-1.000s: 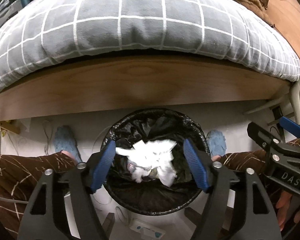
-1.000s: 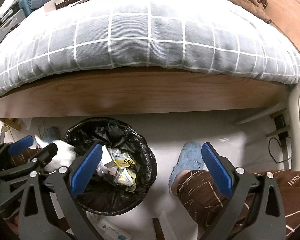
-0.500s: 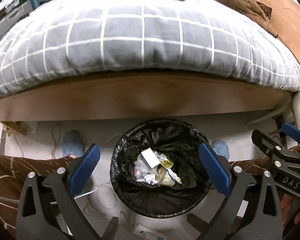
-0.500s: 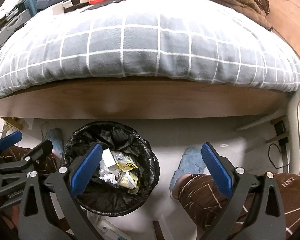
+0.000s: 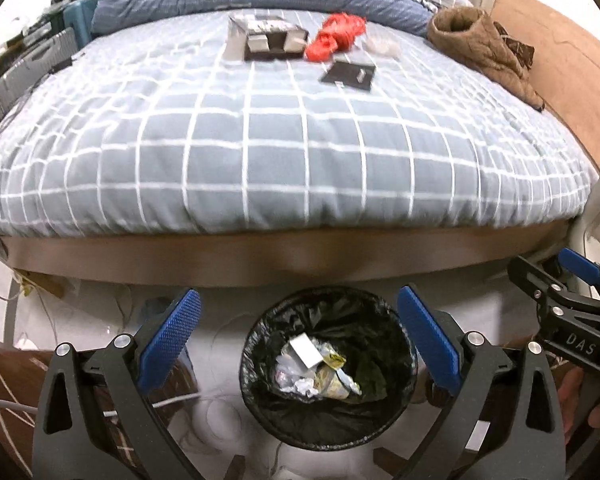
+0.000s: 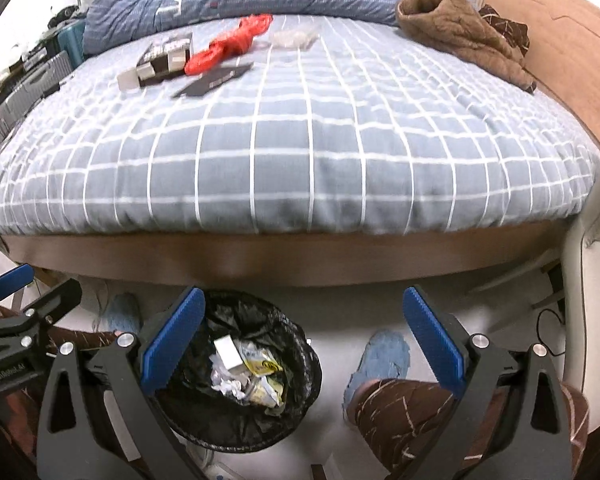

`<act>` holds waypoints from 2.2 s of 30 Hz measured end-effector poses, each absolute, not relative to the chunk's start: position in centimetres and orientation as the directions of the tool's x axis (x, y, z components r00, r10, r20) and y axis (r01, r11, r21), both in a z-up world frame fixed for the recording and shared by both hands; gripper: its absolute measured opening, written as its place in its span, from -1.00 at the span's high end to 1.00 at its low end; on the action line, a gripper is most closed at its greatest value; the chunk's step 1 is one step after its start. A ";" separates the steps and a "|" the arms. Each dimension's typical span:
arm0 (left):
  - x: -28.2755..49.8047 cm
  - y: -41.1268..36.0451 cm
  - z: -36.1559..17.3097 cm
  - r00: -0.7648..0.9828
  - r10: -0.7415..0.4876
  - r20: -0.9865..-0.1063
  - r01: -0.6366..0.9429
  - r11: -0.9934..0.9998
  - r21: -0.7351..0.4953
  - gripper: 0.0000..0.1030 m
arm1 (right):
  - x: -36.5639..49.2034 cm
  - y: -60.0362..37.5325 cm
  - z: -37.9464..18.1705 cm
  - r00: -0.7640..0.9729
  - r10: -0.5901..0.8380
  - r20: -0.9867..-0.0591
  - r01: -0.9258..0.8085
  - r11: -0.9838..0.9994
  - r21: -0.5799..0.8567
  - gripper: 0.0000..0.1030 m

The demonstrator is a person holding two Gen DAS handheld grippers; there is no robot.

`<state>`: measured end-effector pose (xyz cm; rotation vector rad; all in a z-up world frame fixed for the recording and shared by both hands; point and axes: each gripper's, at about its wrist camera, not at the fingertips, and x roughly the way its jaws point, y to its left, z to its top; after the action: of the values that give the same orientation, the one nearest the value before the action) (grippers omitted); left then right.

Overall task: Collect trash
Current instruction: 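Raise both tools back toward the items on the bed, then grasp the brown snack box with the left tool while the right tool grasps the bubble wrap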

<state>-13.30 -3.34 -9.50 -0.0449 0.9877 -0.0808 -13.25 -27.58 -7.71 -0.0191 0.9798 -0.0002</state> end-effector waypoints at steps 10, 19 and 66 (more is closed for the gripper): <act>-9.0 -0.9 -6.6 0.592 -0.047 -0.804 -0.005 0.998 -0.062 -0.89 | -9.2 -26.9 -5.0 0.606 0.019 -0.796 -0.029 1.000 0.001 -0.85; -3.8 0.0 -2.8 0.643 -0.015 -0.765 -0.045 0.997 -0.057 -0.89 | -5.0 -25.9 -2.3 0.649 0.030 -0.760 -0.051 0.999 -0.005 -0.85; 23.7 -3.0 -8.9 0.599 0.154 -0.786 -0.184 0.982 0.052 -0.83 | 30.6 -27.2 -8.3 0.628 0.025 -0.778 -0.017 1.000 0.018 -0.49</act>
<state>23.71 -3.04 -8.91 -0.0351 0.9078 0.1957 30.61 -27.25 -8.30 0.0096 0.8916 0.0235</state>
